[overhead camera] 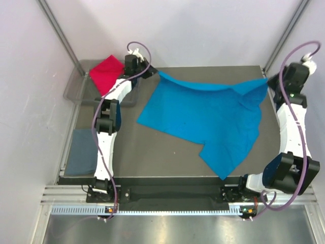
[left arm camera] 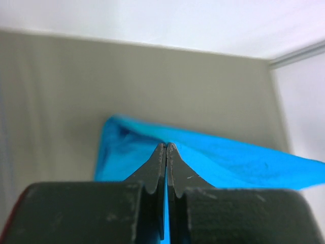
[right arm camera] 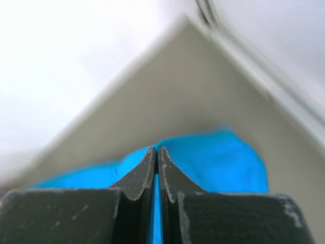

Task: Fold and stack the t-shirts
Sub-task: Flatten the tshirt out

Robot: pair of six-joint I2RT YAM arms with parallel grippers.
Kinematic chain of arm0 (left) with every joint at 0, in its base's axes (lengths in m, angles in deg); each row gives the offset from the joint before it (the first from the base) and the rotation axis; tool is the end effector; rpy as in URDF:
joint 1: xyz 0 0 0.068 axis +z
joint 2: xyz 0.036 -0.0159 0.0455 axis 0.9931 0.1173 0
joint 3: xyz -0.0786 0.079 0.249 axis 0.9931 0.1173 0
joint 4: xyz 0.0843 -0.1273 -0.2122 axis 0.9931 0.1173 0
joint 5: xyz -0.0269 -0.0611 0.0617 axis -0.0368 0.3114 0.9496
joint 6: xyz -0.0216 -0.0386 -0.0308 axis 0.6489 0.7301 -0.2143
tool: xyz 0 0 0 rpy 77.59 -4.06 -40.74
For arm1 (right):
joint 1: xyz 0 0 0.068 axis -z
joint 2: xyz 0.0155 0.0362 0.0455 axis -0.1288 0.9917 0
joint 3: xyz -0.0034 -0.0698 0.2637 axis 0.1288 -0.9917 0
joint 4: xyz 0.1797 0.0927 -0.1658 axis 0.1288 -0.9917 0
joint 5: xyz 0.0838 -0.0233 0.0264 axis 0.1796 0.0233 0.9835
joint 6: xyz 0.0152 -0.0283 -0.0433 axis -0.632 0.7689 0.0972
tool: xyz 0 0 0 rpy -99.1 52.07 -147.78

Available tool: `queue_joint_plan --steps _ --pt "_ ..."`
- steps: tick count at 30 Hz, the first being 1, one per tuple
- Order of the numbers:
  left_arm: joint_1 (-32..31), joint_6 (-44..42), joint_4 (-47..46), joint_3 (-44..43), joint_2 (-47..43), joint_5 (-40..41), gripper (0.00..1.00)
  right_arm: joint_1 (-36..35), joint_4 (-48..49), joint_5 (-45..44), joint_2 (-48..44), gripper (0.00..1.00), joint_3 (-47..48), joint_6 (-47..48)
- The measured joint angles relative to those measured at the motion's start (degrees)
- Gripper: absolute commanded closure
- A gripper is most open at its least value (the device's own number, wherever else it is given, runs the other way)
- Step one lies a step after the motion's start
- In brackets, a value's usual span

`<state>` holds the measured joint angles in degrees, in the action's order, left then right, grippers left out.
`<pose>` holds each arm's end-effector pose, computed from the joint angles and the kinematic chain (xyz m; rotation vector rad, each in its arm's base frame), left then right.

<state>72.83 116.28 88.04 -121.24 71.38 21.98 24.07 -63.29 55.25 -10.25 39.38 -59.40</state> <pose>0.5657 -0.1194 0.2074 -0.1333 1.9986 -0.9460 0.2969 -0.0904 0.3635 0.8235 1.8147 0.1176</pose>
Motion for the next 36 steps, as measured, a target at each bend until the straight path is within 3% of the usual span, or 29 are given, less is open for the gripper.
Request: queue_joint_plan --steps 4,13,18,27,36 --pt "0.0 3.3 -2.5 2.0 -5.2 -3.4 1.0 0.0 1.7 0.5 1.6 1.0 11.4 -0.7" --pt "-0.2 7.1 -6.9 12.2 -24.1 -8.3 1.0 0.4 0.0 -0.4 0.4 1.0 27.0 1.1" --pt "-0.2 6.3 -6.1 17.0 -38.9 -8.7 1.0 1.0 0.6 -2.6 -5.5 1.0 30.6 1.2" --pt "-0.2 0.1 -2.2 16.6 -65.1 -6.4 1.0 1.1 6.8 -6.3 -15.8 1.0 40.3 2.0" --pt "-0.3 -2.9 3.1 16.8 -77.8 -4.4 1.0 1.1 11.0 -9.7 -19.6 1.0 46.0 4.7"
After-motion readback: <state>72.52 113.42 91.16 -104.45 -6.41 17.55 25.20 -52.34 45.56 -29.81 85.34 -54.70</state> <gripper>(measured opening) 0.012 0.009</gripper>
